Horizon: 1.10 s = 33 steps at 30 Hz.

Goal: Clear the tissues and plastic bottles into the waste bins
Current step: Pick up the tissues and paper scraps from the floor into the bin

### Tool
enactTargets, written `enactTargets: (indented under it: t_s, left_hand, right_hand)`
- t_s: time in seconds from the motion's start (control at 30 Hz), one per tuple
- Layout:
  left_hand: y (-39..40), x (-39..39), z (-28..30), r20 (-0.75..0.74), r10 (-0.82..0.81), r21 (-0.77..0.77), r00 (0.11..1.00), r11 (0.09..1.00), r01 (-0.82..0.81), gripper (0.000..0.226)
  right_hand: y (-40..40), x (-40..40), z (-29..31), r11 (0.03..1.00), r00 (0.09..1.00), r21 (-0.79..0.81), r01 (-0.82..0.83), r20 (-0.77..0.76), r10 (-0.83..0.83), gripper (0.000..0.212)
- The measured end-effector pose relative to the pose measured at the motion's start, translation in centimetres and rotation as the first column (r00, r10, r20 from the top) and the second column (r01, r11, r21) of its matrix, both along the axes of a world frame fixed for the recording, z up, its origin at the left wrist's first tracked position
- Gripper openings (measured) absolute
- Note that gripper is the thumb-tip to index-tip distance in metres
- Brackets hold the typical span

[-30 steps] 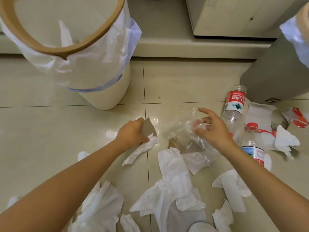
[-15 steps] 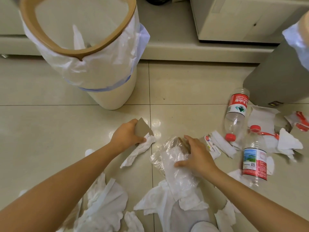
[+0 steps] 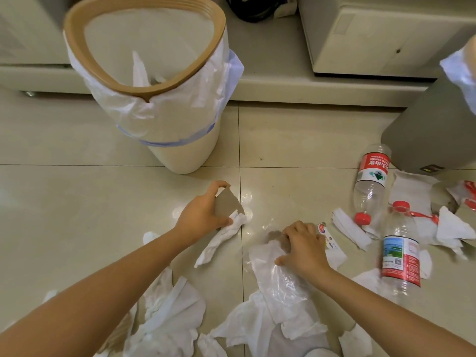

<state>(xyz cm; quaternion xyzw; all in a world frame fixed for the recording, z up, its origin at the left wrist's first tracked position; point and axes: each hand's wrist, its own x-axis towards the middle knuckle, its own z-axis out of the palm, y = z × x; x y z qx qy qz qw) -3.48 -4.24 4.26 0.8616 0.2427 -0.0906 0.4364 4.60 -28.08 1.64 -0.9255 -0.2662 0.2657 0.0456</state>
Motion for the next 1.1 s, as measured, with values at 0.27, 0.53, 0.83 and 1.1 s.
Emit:
enactTargets:
  t_s: [0.27,0.53,0.83,1.1]
  left_hand:
    - [1.1,-1.0,2.6,0.140,0.107,-0.147,0.984,0.985,-0.086,0.095]
    - [2.6,-2.1,6.3,0.295,0.104,-0.160,0.950,0.985,-0.058,0.093]
    - [3.1,-2.3,12.0,0.478,0.120,-0.115,0.870,0.991,-0.073,0.091]
    - [7.1,-1.3,21.4,0.675,0.165,-0.063,0.719,0.984,-0.167,0.097]
  right_hand:
    - [0.2,0.0,3.0,0.945,0.976,0.249,-0.212,0.098,0.193,0.024]
    - [2.0,1.6,7.7,0.795,0.912,0.462,-0.394,0.302,0.276,0.051]
    - [4.7,2.7,14.0,0.549,0.771,0.571,-0.611,0.585,0.250,0.032]
    - [10.6,5.8,22.7,0.326,0.583,0.535,-0.780,0.810,0.066,0.015]
